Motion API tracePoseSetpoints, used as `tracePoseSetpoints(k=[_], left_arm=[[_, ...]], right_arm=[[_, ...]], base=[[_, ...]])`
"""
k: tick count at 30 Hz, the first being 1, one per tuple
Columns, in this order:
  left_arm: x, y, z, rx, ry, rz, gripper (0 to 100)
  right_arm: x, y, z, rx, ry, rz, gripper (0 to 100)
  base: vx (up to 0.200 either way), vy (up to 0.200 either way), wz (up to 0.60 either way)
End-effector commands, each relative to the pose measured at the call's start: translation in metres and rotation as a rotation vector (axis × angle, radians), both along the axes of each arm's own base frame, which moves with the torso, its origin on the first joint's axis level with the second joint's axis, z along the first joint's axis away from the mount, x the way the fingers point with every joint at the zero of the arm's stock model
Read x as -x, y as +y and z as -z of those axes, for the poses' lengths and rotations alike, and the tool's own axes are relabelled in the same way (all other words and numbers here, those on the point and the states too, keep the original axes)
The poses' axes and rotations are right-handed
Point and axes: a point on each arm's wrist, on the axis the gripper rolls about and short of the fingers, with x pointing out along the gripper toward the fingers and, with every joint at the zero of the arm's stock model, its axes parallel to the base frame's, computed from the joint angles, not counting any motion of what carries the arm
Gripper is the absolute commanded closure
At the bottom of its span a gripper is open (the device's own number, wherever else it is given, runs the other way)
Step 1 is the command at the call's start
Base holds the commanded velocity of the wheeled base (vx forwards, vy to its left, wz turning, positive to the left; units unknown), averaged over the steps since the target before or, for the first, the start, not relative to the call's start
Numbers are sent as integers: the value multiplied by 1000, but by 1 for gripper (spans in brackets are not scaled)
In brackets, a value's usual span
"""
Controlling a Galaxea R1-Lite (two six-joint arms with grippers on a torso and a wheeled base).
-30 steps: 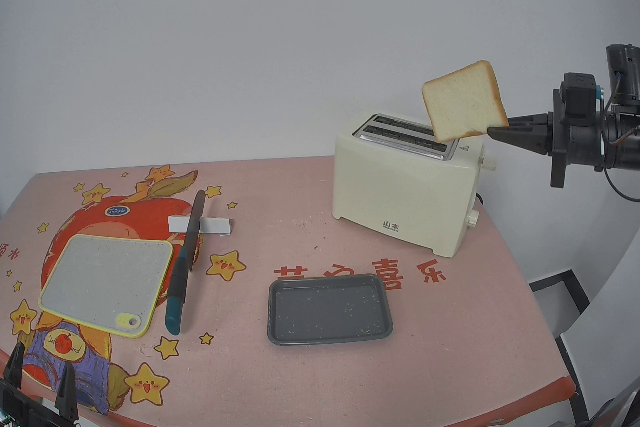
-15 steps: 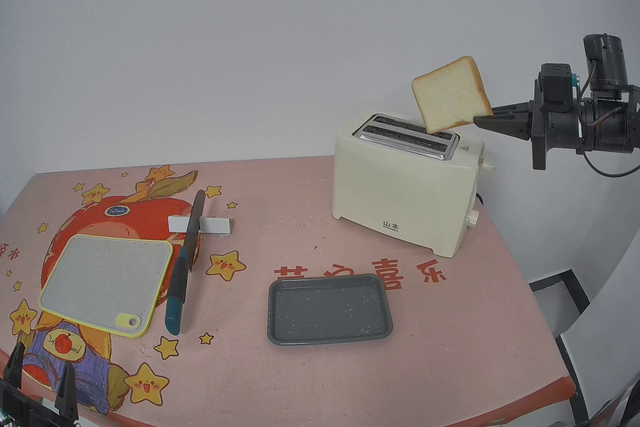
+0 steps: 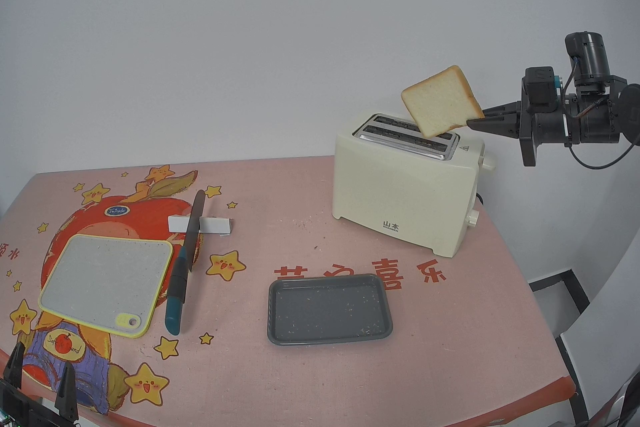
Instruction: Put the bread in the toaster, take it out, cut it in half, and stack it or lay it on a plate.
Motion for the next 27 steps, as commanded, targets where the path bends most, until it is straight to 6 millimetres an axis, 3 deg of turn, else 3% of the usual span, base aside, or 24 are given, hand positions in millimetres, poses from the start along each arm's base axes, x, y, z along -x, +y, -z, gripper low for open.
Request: tracePoseSetpoints(k=[1,27], left_arm=[[0,0,5,-1,1,0,0],[0,0,5,-1,1,0,0]], right_arm=[[-2,-2,7,9,20,3,100],[-7,-9,20,34,36,14,100]], base=[[0,0,0],[0,0,0]])
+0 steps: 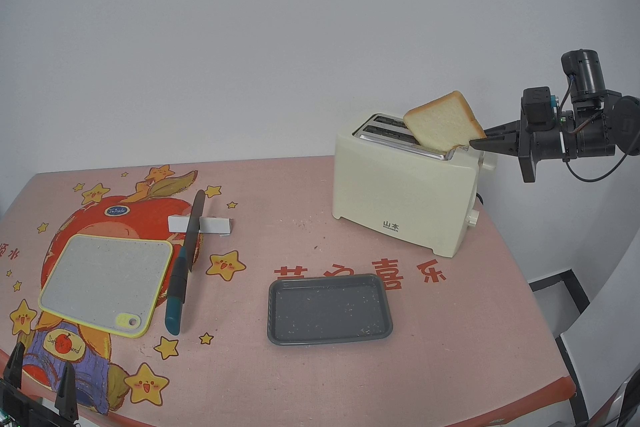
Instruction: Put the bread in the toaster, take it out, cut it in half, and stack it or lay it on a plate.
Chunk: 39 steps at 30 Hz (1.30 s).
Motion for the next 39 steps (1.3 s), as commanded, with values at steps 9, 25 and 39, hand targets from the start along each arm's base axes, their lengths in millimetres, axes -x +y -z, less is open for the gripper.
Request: tracePoseSetpoints(k=[9,25,39], left_arm=[[0,0,5,1,1,0,0],[0,0,5,0,1,0,0],[0,0,5,0,1,0,0]], right_arm=[[-7,0,-6,-14,-16,2,100],[-20,16,5,-28,36,-24,100],[-20,14,7,-21,45,-17,100]], base=[[0,0,0],[0,0,0],[0,0,0]])
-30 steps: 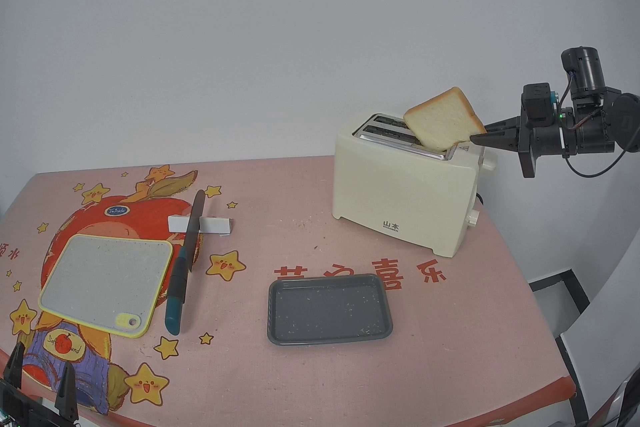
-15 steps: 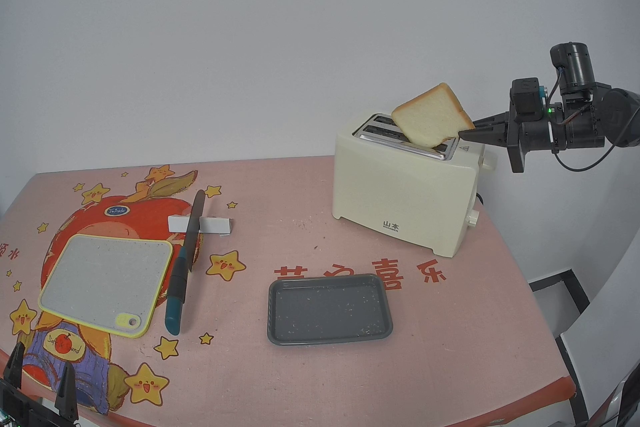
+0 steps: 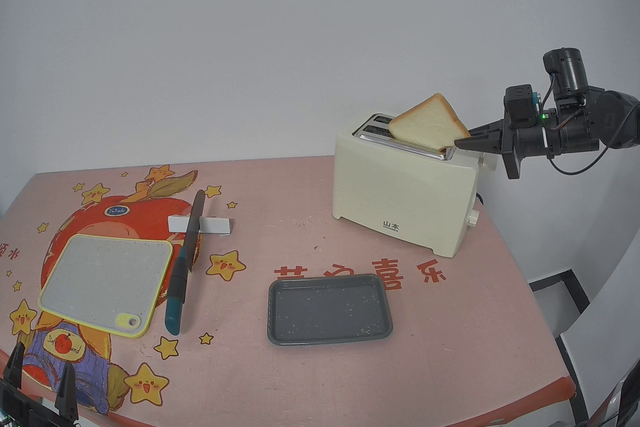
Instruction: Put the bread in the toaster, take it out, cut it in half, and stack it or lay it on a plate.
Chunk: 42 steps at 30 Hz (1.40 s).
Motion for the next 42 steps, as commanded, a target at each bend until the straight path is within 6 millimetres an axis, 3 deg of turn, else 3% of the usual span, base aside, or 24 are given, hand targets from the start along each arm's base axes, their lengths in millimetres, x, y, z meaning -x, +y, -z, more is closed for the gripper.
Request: tracePoseSetpoints(k=[1,12,13,36,42], left_arm=[[0,0,5,0,1,0,0],[0,0,5,0,1,0,0],[0,0,5,0,1,0,0],[0,0,5,0,1,0,0],[0,0,5,0,1,0,0]], right_arm=[[0,0,0,1,-1,-1,100],[-1,1,1,0,2,-2,100],[-1,1,1,-1,-3,-3,0],[2,0,0,-9,13,1,0],[15,-3,-9,-51,39,35,0]], base=[[0,0,0],[0,0,0],[0,0,0],[0,0,0],[0,0,0]])
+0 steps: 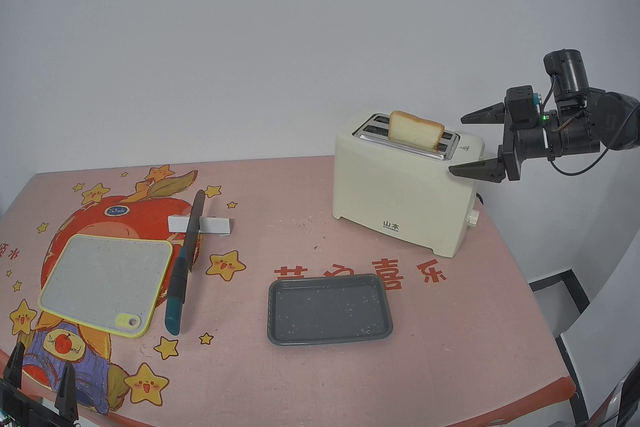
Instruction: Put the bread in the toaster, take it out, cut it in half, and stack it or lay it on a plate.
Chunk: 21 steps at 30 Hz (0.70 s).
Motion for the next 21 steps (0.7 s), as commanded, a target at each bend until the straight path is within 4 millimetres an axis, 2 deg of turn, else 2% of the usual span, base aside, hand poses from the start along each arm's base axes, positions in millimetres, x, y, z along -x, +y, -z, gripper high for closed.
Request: tracePoseSetpoints(k=[1,4,6,7,11,13,15,21], left_arm=[[0,0,5,0,1,0,0],[0,0,5,0,1,0,0],[0,0,5,0,1,0,0],[0,0,5,0,1,0,0],[0,0,5,1,1,0,0],[0,0,5,0,1,0,0],[0,0,5,0,1,0,0],[0,0,5,1,1,0,0]], right_arm=[[14,-3,-11,-29,2,23,0],[28,-6,-20,-65,22,53,0],[28,-6,-20,-65,22,53,0],[46,-9,-30,-96,38,97,0],[66,-14,-41,-143,57,153,0],[70,-15,-42,-152,64,172,0],[83,-23,-42,-167,87,243,0],[85,-35,-39,-214,56,304,0]], base=[[0,0,0],[0,0,0],[0,0,0],[0,0,0],[0,0,0],[0,0,0],[0,0,0],[0,0,0]])
